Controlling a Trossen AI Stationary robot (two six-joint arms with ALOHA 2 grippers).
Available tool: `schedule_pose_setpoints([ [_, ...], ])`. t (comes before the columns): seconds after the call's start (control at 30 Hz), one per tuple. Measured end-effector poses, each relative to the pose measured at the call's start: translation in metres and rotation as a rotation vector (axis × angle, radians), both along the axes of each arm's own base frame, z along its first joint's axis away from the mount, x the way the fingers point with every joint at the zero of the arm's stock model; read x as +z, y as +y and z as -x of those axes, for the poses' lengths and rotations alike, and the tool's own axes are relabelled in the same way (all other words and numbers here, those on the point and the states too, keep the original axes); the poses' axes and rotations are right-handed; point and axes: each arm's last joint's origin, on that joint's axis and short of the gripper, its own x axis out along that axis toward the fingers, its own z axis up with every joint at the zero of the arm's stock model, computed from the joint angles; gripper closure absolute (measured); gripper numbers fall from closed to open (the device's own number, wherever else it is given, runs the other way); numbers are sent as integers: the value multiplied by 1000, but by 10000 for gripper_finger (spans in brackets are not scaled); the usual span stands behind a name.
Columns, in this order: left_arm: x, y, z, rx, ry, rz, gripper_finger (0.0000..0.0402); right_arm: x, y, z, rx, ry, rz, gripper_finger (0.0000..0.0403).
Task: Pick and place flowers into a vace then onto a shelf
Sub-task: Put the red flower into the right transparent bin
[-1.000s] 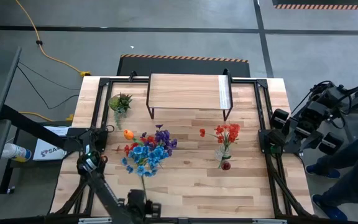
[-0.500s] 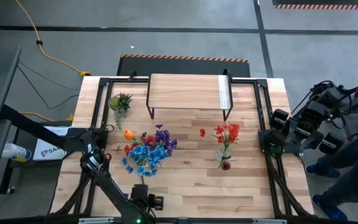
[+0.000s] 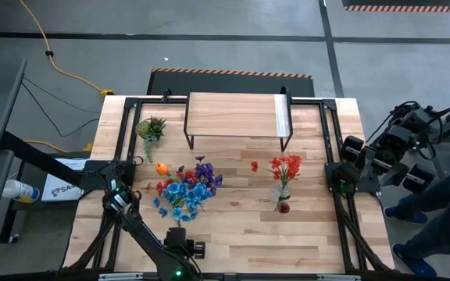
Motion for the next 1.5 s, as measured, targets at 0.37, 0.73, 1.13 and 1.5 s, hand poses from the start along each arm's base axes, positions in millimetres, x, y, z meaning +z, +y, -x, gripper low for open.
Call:
schedule_pose_setpoints([
  [0.37, -25, 9, -5, 20, 8, 25, 190, 0, -1, -1, -46, 17, -18, 265],
  [0.73, -31, 18, -9, 28, 60, 60, 190, 0, -2, -2, -81, 27, -29, 265],
  [1.13, -33, 18, -9, 45, 83, 82, 212, 0, -2, -2, -87, 29, -31, 265],
  [1.5, -34, 19, -7, 72, 112, 91, 337, 0, -2, -2, -87, 30, -30, 265],
])
